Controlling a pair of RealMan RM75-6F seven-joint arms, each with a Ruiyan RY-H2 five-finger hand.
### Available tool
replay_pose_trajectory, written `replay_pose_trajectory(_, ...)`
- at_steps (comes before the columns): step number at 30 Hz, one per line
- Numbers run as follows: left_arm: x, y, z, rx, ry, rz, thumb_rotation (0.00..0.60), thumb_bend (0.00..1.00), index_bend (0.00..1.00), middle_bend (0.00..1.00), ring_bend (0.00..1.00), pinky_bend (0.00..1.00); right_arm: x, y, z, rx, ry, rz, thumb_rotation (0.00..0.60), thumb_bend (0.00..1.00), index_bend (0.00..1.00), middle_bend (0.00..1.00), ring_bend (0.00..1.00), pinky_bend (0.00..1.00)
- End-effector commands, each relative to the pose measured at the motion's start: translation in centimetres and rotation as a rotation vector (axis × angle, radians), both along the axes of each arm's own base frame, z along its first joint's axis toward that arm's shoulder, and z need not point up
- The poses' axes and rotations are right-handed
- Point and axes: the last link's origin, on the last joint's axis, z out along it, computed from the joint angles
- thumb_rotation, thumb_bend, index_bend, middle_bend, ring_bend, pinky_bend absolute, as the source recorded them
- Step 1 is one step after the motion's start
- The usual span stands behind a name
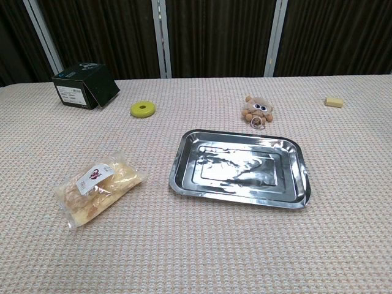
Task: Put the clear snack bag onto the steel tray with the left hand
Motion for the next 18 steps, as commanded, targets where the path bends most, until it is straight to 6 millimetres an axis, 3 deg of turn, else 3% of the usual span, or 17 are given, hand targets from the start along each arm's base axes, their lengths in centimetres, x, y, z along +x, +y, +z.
replay_pose_trajectory(1,0.01,0.01,0.01,0.004,-0.003,0.0,0.531,0.0,0.2,0.04,0.04,0.02,0.1,-0.09,-0.11,0.003,-0.002,0.002,0.6,0.0,0.0,0.08,0.0,0.0)
replay_pose_trajectory(18,0.14,0.14,0.27,0.023,-0.009,-0.018,0.527,0.0,0.21,0.07,0.06,0.03,0.14,-0.14,0.1,-0.008,-0.026,0.009,0.6,0.0,0.0,0.08,0.0,0.0)
